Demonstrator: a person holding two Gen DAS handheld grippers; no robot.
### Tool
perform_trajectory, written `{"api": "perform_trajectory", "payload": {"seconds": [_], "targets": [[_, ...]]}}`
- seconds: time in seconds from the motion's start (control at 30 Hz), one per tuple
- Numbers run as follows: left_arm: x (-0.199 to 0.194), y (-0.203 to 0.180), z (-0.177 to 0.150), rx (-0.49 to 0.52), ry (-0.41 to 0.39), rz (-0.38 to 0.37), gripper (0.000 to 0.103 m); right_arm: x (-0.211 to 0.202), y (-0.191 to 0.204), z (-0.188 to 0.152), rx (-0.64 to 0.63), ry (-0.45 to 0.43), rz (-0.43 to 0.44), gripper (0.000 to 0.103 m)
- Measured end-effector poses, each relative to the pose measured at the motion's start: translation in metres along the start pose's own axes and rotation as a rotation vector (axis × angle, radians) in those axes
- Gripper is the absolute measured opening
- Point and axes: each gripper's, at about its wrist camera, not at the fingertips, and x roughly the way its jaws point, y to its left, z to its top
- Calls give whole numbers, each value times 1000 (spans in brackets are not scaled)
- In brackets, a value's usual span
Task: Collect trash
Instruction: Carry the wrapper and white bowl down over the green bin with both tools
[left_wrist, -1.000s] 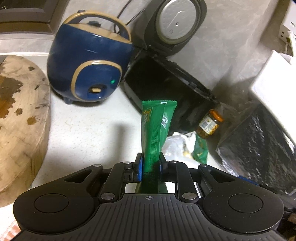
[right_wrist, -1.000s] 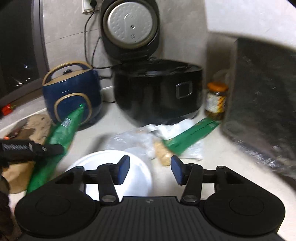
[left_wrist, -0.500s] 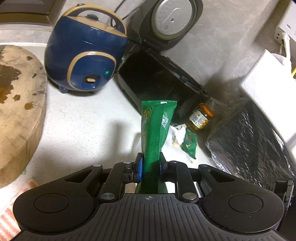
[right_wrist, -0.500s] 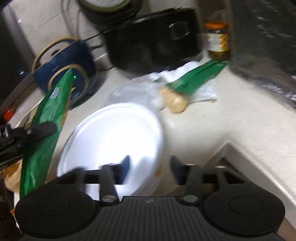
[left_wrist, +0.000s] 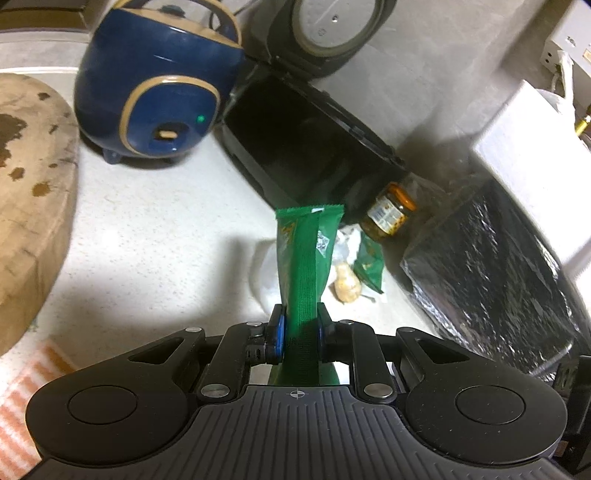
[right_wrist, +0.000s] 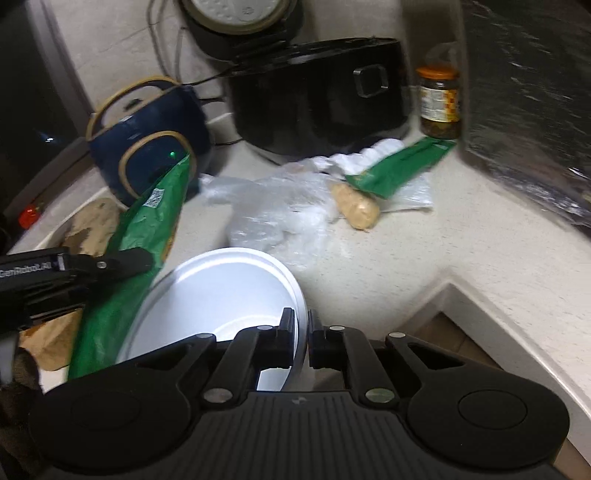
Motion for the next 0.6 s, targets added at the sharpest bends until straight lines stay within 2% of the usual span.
{"api": "perform_trajectory", "payload": {"seconds": [0.3,0.47,0.6], "targets": [[4,2,3,-2,16,-29,20,-2,-5,-4,49,17,-5,10],[1,3,4,-5,11,-35,20,8,-5,-5,74,60,11,18],[-4,5,4,-11,-4,-34,20,12,-1,-4,67,61,16,26]]}}
